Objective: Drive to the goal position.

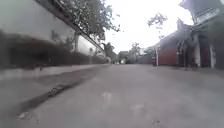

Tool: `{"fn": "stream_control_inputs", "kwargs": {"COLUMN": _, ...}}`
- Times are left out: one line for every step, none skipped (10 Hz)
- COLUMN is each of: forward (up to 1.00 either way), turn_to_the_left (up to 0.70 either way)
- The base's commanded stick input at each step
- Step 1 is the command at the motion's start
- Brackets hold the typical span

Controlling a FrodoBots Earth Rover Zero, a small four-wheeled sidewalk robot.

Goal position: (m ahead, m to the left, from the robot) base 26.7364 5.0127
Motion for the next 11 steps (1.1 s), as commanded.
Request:
{"fn": "stream_control_inputs", "kwargs": {"forward": 1.0, "turn_to_the_left": 0.0}}
{"fn": "stream_control_inputs", "kwargs": {"forward": 1.0, "turn_to_the_left": 0.0}}
{"fn": "stream_control_inputs", "kwargs": {"forward": 1.0, "turn_to_the_left": 0.0}}
{"fn": "stream_control_inputs", "kwargs": {"forward": 1.0, "turn_to_the_left": 0.0}}
{"fn": "stream_control_inputs", "kwargs": {"forward": 1.0, "turn_to_the_left": 0.0}}
{"fn": "stream_control_inputs", "kwargs": {"forward": 1.0, "turn_to_the_left": 0.0}}
{"fn": "stream_control_inputs", "kwargs": {"forward": 1.0, "turn_to_the_left": 0.0}}
{"fn": "stream_control_inputs", "kwargs": {"forward": 1.0, "turn_to_the_left": 0.0}}
{"fn": "stream_control_inputs", "kwargs": {"forward": 1.0, "turn_to_the_left": 0.0}}
{"fn": "stream_control_inputs", "kwargs": {"forward": 1.0, "turn_to_the_left": 0.0}}
{"fn": "stream_control_inputs", "kwargs": {"forward": 1.0, "turn_to_the_left": 0.0}}
